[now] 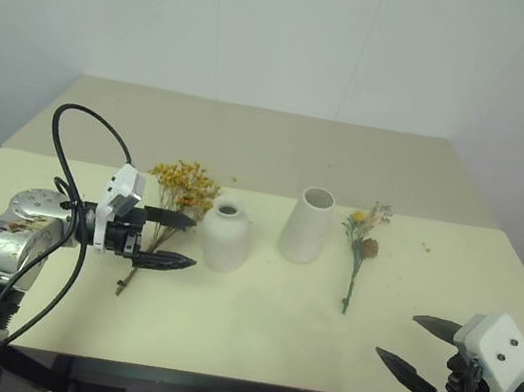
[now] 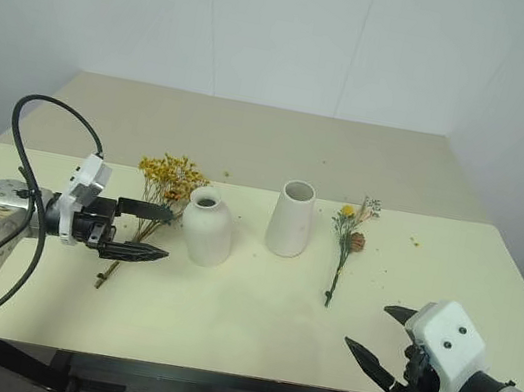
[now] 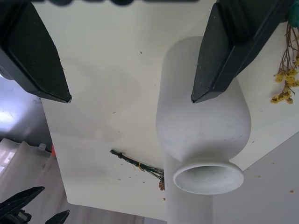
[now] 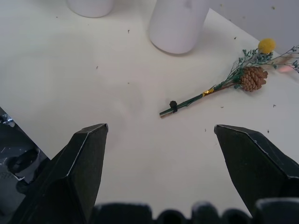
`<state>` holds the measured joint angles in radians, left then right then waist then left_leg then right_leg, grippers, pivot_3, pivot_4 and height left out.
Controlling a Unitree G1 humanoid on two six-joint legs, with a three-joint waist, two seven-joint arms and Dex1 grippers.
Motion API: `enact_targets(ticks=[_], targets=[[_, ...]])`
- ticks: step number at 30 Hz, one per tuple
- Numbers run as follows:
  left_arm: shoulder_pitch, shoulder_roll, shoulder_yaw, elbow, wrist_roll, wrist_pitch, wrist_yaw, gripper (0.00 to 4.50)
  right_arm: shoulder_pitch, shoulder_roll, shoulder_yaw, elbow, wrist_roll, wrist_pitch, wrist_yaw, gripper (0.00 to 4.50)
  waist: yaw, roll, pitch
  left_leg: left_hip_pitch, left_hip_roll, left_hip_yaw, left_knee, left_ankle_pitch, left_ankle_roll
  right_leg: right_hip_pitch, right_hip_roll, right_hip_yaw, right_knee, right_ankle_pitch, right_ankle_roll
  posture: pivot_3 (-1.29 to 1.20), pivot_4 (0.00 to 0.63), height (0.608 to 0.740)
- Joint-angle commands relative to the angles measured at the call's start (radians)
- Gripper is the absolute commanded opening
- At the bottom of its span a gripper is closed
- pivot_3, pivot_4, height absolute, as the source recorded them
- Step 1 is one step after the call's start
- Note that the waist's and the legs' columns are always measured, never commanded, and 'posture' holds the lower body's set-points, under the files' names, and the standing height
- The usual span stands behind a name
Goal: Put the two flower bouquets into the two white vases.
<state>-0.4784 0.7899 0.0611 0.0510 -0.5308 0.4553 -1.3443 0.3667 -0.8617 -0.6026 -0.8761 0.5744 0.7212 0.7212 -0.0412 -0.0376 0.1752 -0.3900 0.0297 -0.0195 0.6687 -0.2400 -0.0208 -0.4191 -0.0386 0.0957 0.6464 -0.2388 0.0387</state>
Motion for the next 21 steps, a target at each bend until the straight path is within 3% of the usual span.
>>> enact_targets(ticks=[1,16,21], targets=[[-0.036,-0.024,0.000,-0.009,0.002,-0.019,0.025,4.50,-0.055,-0.034,-0.005,0.044,-0.002,-0.021,0.018,4.28,0.000,0.000,0.000,0.000,0.000,0.000,0.000,0.000,0.000,0.000,0.000,0.000,0.000,0.000,0.000,0.00,0.150,0.740],[0.201,0.061,0.221,-0.276,-0.107,0.053,0.134,4.50,-0.319,-0.092,0.096,0.256,0.018,-0.040,0.085,4.28,-0.002,0.000,0.000,0.000,0.001,0.000,0.000,0.000,0.000,0.000,0.000,0.000,0.000,0.000,0.000,0.00,0.150,0.740],[0.151,0.080,0.230,-0.336,-0.163,0.112,0.182,4.50,-0.415,-0.097,0.189,0.320,0.015,-0.022,0.080,4.28,0.003,0.000,0.000,0.000,0.000,0.000,0.000,0.000,0.000,0.000,0.000,0.000,0.000,0.000,0.000,0.00,0.150,0.740]])
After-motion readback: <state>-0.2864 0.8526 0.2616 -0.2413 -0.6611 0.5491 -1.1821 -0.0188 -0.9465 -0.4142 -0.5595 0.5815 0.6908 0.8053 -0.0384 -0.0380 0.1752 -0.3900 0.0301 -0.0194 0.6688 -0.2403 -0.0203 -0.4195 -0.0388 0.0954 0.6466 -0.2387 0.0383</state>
